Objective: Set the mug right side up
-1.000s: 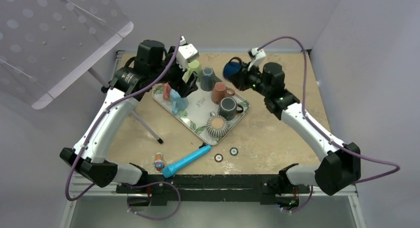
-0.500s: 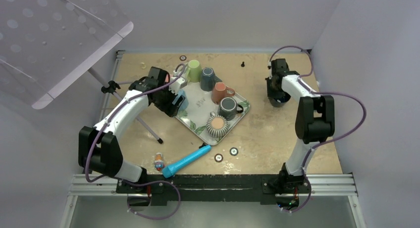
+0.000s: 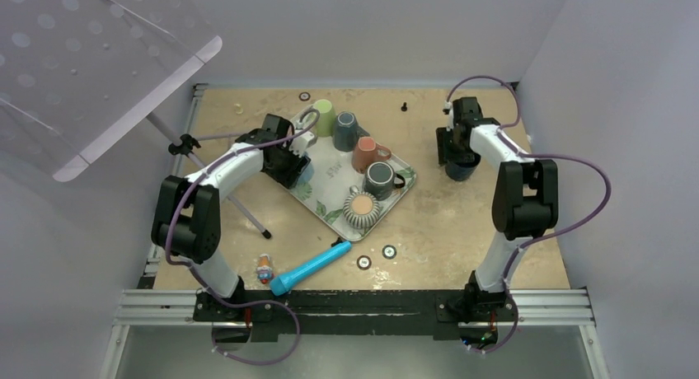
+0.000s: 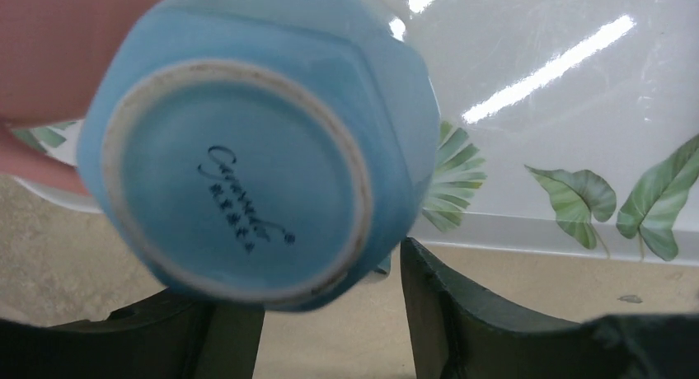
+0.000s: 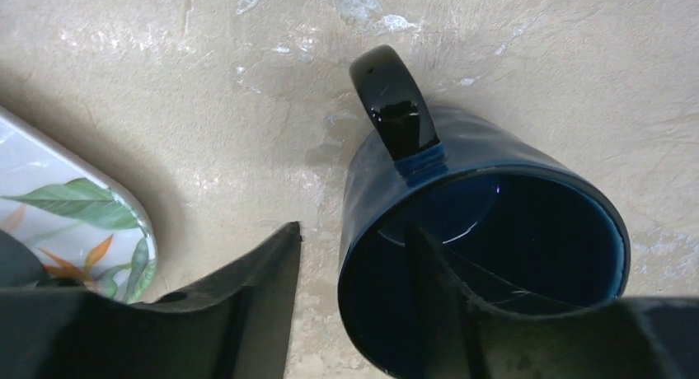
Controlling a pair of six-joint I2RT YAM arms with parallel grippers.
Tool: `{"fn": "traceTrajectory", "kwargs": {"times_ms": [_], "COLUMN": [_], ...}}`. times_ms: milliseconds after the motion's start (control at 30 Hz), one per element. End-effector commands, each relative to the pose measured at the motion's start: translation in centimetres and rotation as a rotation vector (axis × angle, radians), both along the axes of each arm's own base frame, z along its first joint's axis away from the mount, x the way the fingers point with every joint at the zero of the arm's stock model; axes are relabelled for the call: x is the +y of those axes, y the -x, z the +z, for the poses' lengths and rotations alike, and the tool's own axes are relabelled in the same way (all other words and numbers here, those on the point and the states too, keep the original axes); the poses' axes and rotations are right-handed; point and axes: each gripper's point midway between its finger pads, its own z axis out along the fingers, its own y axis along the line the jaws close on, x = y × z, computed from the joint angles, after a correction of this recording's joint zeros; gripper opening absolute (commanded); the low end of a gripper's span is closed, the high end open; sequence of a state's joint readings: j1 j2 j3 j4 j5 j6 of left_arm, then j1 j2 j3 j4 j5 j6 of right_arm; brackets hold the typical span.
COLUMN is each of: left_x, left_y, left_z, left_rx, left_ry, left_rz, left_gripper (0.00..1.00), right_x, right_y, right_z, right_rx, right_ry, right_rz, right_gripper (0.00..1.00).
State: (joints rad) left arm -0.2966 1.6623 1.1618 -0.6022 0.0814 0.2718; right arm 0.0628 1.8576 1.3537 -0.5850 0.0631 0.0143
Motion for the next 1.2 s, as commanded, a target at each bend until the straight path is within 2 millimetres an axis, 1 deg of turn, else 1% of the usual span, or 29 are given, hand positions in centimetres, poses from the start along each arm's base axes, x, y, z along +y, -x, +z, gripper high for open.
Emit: {"fn": "traceTrajectory", "kwargs": {"times_ms": [0, 67, 133, 200, 267, 300, 433, 467, 500, 533, 567, 633, 667, 700, 733, 833, 867, 933, 1033, 1100, 1167], "left_x": [-0.7, -0.9, -1.2, -1.5, -1.8, -2.0, -2.5, -2.9, -3.3, -3.8, -4.5, -5.6, -6.2, -6.6, -7.1, -8.4, -8.8, -9.6, -10.3, -10.8, -11.4], "left_y": [-2.2, -2.3, -2.4, -2.5, -2.4, -2.4, -2.5, -2.3, -2.1, -1.9, -1.5, -1.0, -0.6, -0.2, 0.3, 2.2, 2.8, 4.3, 6.1, 7.2, 8.4], "left_z": [0.4, 0.2, 0.1, 0.3, 0.6, 0.9, 2.8, 3.5, 4.6, 5.7, 7.0, 9.8, 11.4, 12.9, 14.3, 18.6, 19.8, 22.3, 25.1, 26.1, 26.4], "left_rx": [-0.043, -0.036, -0.034, -0.033, -0.037, -0.042, -0.083, -0.093, -0.104, -0.110, -0.116, -0.131, -0.141, -0.149, -0.152, -0.163, -0.169, -0.173, -0.182, -0.167, -0.131], "left_ry": [0.021, 0.024, 0.037, 0.053, 0.072, 0.081, 0.121, 0.143, 0.176, 0.213, 0.258, 0.346, 0.390, 0.427, 0.466, 0.586, 0.620, 0.698, 0.780, 0.819, 0.853], "left_rz": [0.004, 0.001, -0.006, -0.009, -0.017, -0.022, -0.044, -0.049, -0.050, -0.049, -0.051, -0.052, -0.056, -0.063, -0.069, -0.101, -0.121, -0.154, -0.204, -0.236, -0.270], "left_gripper": [0.58, 0.49, 0.39, 0.24, 0.05, 0.00, 0.00, 0.00, 0.00, 0.00, 0.00, 0.00, 0.00, 0.00, 0.00, 0.00, 0.00, 0.00, 0.00, 0.00, 0.00], "right_x": [0.3, 0.7, 1.0, 1.3, 1.8, 2.1, 4.1, 4.9, 6.2, 8.2, 10.9, 16.7, 19.8, 22.5, 24.3, 28.0, 29.0, 30.3, 31.5, 32.1, 32.3], "right_y": [-0.5, -0.4, -0.2, 0.0, 0.2, 0.2, 0.7, 0.9, 0.9, 1.2, 1.6, 2.9, 4.3, 5.1, 6.2, 10.0, 11.0, 12.2, 13.5, 14.6, 15.8], "right_z": [3.9, 4.9, 5.7, 6.6, 7.6, 8.2, 10.7, 11.7, 12.7, 14.0, 15.0, 17.2, 17.9, 19.9, 21.9, 25.9, 26.8, 28.3, 30.3, 31.6, 33.2], "right_rx": [-0.110, -0.134, -0.158, -0.182, -0.211, -0.228, -0.306, -0.341, -0.384, -0.435, -0.482, -0.574, -0.601, -0.673, -0.738, -0.825, -0.837, -0.866, -0.872, -0.866, -0.884], "right_ry": [-0.017, -0.033, -0.042, -0.046, -0.053, -0.055, -0.042, -0.042, -0.048, -0.069, -0.110, -0.263, -0.388, -0.527, -0.656, -0.988, -1.050, -1.143, -1.299, -1.404, -1.490], "right_rz": [0.017, 0.027, 0.037, 0.042, 0.050, 0.056, 0.079, 0.078, 0.079, 0.110, 0.171, 0.307, 0.399, 0.469, 0.520, 0.609, 0.639, 0.667, 0.692, 0.730, 0.782], "right_gripper": [0.56, 0.61, 0.65, 0.66, 0.67, 0.67, 0.68, 0.68, 0.68, 0.68, 0.69, 0.72, 0.86, 0.94, 0.98, 0.98, 0.98, 0.98, 0.96, 0.93, 0.90]}}
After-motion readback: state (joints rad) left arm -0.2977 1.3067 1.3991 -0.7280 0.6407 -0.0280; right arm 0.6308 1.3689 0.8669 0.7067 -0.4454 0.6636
